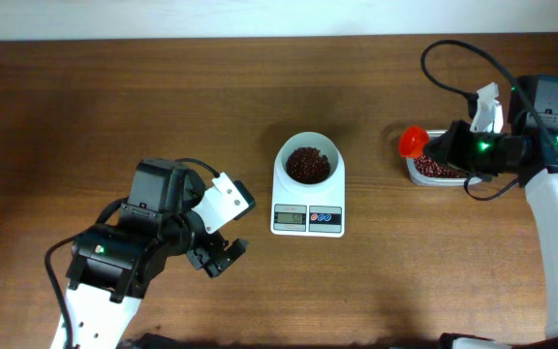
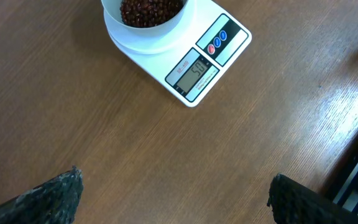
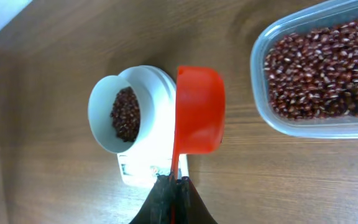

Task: Scoop and weigh 50g on scale
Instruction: 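Carry the empty scoop right past the bean tub with right gripper, then lower the scoop onto the table and open the right gripper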

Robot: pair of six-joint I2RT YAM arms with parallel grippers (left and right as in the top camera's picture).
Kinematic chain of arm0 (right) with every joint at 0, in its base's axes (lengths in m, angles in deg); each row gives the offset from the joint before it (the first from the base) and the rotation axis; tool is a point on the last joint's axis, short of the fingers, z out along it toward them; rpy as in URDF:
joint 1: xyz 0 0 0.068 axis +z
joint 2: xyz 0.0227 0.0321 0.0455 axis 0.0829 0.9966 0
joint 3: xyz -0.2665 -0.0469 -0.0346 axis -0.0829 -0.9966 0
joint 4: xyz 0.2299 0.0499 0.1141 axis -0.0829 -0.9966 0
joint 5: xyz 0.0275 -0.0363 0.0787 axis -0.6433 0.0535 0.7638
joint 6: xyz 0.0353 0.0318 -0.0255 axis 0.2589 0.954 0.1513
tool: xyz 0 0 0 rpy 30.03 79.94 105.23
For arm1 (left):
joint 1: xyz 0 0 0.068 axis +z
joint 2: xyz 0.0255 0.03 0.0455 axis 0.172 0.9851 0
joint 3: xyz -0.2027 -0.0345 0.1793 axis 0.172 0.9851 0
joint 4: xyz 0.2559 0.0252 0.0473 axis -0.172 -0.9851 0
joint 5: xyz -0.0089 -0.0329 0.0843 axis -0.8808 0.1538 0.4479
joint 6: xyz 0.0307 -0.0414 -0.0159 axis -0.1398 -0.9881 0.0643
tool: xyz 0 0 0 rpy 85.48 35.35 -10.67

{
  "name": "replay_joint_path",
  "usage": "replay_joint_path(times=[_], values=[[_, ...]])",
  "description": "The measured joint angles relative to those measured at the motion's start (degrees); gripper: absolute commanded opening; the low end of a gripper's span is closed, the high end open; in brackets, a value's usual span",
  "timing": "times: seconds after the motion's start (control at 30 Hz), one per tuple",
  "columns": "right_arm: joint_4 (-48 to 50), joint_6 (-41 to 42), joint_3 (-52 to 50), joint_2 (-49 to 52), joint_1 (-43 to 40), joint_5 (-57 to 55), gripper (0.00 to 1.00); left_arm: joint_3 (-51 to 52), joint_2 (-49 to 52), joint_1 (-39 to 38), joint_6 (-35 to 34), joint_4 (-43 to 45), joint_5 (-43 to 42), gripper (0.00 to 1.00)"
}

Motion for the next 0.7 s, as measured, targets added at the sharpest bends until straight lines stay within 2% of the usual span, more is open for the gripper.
replay_joint_path(times=[0.17,0.27,0.47,0.6,0.7], values=[[1.44,0.52,-11.8,-0.15,0.04,-1.09,0.04,0.0,0.0,0.0,0.0,0.04,0.0,0.99],[7.19,0.44,-20.92,-0.2,0.04,3.54,0.04,0.0,0.0,-0.02,0.0,0.11,0.0,0.99],[17.62,0.48,-32.28,-0.28,0.04,8.35,0.04,0.0,0.0,0.0,0.0,0.07,0.0,0.99],[20.17,0.46,-34.88,-0.44,-0.31,10.12,0.04,0.0,0.0,0.0,0.0,0.02,0.0,0.99],[16.98,-1.38,-35.3,-0.44,-5.03,11.17,0.04,0.0,0.0,0.0,0.0,0.02,0.0,0.99]])
